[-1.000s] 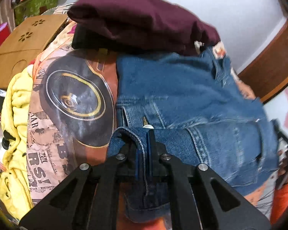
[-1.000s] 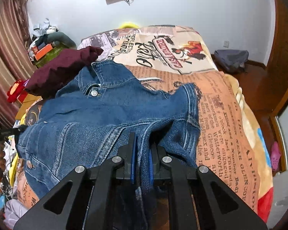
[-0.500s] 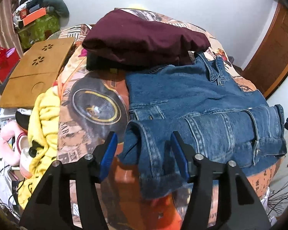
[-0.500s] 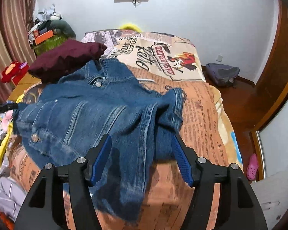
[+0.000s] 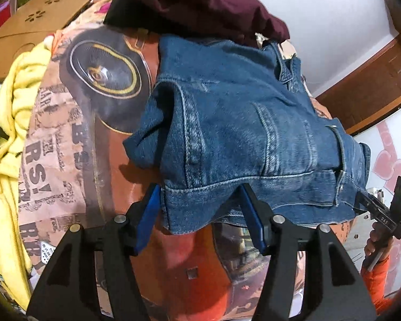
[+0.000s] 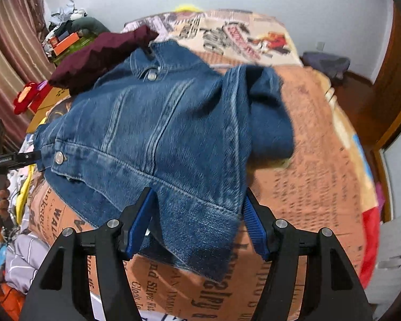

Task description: Fold large clothes

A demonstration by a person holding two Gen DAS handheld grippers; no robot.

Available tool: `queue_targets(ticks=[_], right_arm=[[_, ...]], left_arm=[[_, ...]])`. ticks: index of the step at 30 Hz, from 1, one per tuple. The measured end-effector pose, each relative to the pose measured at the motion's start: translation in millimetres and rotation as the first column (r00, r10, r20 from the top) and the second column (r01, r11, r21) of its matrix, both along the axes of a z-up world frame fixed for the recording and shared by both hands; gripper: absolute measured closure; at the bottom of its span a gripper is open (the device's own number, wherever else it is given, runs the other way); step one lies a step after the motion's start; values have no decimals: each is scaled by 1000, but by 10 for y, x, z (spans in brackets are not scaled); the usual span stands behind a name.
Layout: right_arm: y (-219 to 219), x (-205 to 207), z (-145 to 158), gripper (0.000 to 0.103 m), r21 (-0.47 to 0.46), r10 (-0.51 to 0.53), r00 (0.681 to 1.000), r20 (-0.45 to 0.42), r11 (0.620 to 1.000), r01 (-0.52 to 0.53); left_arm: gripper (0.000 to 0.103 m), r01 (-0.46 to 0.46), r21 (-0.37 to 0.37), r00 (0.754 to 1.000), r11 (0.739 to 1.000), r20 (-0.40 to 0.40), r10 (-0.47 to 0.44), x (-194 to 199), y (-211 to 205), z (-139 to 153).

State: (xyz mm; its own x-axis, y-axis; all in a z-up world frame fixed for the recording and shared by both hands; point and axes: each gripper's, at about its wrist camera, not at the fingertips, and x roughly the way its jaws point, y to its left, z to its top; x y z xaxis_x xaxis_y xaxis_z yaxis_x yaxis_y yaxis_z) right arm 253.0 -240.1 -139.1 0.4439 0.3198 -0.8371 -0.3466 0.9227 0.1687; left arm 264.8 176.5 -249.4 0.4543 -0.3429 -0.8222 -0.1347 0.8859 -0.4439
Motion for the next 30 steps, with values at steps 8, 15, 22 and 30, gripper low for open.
queue_targets(ticks=[8,15,22,30], right_arm=[[22,-74,35,71,59,32,999,8,998,-33],[223,-198,418,87,73,144,983,110,986,-153],[379,125,897,88,102,150,957,248,978,-180],[245,1018,868,88,155,-53,968,246,988,15]], left_arm=[[48,29,-8,999,1000,34,-28,-41,-25,48],[84,82,33,995,996,61,-84,-21,-99,367],[88,92,-6,966,996,245,-87,224,-124,1100],[89,-17,51,950,999,311,0,998,106,1214]])
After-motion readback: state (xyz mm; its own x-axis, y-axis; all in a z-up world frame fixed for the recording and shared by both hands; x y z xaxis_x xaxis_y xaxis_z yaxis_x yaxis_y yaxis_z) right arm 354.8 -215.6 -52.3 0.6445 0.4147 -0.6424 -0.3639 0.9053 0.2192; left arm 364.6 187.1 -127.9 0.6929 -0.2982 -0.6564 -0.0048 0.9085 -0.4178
